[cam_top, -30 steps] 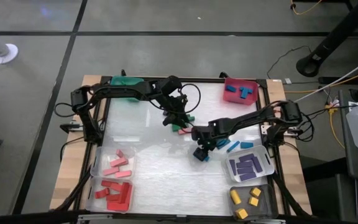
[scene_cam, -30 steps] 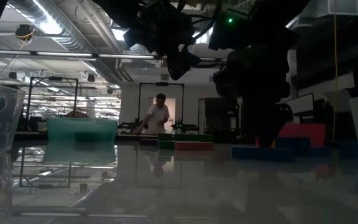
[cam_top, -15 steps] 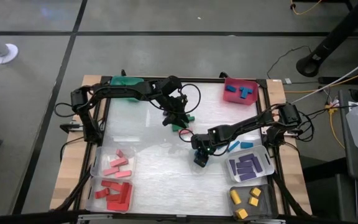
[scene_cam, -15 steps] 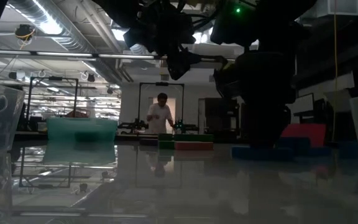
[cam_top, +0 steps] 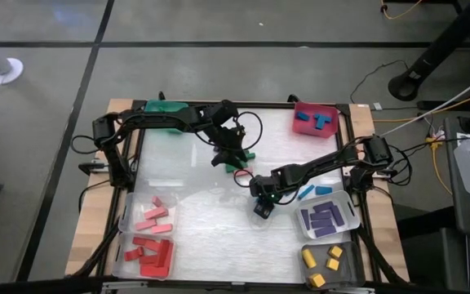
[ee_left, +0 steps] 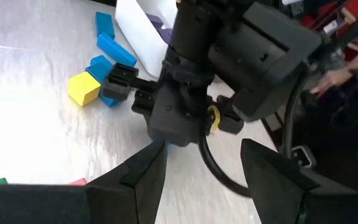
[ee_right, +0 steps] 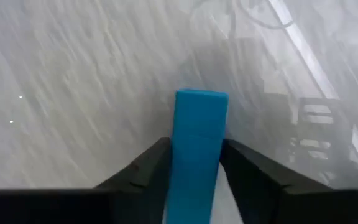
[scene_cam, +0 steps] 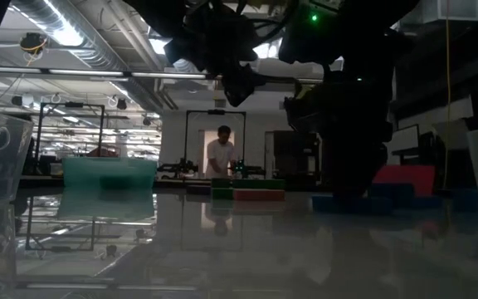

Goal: Sort blocks
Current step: Put the blue block into the pink bin

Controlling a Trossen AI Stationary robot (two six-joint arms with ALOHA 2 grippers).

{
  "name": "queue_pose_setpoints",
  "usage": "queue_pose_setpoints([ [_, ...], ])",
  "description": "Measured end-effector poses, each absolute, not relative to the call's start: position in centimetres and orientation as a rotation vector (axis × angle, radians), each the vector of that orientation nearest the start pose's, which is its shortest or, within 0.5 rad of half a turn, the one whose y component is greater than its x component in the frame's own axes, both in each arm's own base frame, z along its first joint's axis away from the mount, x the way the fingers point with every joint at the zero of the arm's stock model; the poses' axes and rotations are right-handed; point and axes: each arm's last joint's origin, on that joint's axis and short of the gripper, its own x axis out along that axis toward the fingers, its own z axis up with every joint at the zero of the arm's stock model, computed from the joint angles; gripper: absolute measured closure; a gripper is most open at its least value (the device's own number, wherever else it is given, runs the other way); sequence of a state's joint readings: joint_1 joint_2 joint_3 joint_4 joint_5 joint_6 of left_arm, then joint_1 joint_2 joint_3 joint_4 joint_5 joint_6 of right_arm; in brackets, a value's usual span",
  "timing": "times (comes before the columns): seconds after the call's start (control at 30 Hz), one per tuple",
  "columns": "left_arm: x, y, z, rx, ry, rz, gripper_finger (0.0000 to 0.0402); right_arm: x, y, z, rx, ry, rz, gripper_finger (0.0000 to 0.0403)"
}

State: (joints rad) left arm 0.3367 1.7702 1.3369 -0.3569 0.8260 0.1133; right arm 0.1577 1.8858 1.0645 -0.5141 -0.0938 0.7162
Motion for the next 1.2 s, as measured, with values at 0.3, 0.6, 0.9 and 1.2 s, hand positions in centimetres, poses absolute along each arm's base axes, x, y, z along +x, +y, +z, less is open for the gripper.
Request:
queue_pose_setpoints([
  [0.3,35.5,13.0,24.8,-0.336,0.657,-0.449,0.0208,34.5,5.4,14.8,0.508,1.34,-0.242,0.0315],
  [0.6,32.3,16.5,25.4,-0.302,0.712,-0.33,0.0208,36.1,1.4,20.3,0.392,1.395,-0.304,0.0302],
  [0.9,26.7,17.2,28.6,-0.179,0.873,-0.157,0.0208,35.9,-3.5,26.8,0.252,1.465,-0.294,0.0307],
  [1.2,24.5,16.2,30.0,-0.17,0.945,-0.102,0.0208,32.9,-8.6,33.2,0.083,1.507,-0.449,0.0304],
])
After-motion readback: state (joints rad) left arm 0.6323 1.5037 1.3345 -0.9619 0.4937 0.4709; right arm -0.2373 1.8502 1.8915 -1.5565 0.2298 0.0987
